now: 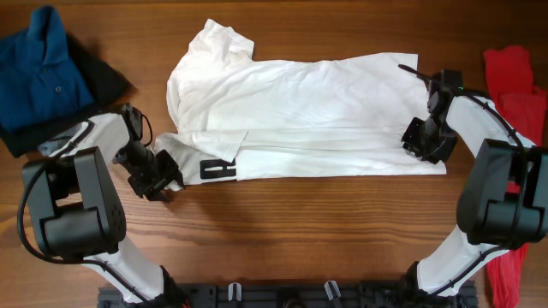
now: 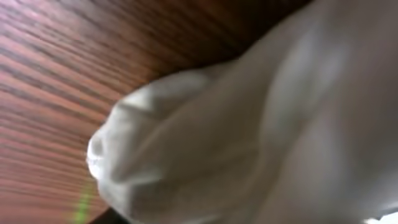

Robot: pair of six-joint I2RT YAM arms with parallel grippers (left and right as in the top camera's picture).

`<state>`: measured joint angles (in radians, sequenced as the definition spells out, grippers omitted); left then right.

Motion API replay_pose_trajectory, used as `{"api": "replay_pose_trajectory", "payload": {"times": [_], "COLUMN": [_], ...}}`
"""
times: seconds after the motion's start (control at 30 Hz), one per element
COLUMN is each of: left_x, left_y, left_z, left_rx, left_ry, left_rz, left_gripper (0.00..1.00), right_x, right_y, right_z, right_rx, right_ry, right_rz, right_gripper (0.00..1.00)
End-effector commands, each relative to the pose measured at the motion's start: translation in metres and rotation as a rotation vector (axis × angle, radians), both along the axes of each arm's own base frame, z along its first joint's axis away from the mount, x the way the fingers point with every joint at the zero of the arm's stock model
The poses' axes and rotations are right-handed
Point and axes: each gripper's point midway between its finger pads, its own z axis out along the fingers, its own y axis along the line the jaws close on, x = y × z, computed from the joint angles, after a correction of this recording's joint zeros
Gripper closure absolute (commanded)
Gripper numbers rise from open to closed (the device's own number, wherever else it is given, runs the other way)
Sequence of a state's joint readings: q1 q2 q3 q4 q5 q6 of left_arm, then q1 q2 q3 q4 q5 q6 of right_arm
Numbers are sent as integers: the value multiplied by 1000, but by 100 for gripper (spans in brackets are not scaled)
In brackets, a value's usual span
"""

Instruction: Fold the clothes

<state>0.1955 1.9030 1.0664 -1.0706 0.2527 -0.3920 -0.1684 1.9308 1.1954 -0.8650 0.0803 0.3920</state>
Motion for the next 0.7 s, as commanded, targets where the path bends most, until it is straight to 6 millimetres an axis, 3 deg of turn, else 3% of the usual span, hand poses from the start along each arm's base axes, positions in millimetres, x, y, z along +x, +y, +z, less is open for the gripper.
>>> {"api": "replay_pose_trajectory", "payload": {"times": [0.0, 0.13, 0.2, 0.37, 0.53, 0.67], "left_x": [14, 17, 15, 21, 31, 33], "left_y": [7, 30, 51, 86, 111, 127], "left_z": [-3, -3, 1, 26, 66, 86], "left_rx": [41, 172, 301, 526, 687, 793], "left_ry": [-73, -89, -80, -134, -259, -300], "left_rz": [-1, -34, -32, 39, 57, 66], "left_gripper": [65, 88, 96, 96, 94, 91], "right_x": [-25, -26, -25, -25, -25, -24], "right_y": [-25, -25, -25, -25, -25, -26], "right_z": [-28, -28, -28, -28, -28, -28], "right_rx": [-110, -110, -110, -110, -110, -111], "right_ry": [116, 116, 116, 115, 113, 109], "right_rz": [-14, -14, -13, -14, -14, -14], "right_gripper": [65, 64, 65, 65, 64, 64]}}
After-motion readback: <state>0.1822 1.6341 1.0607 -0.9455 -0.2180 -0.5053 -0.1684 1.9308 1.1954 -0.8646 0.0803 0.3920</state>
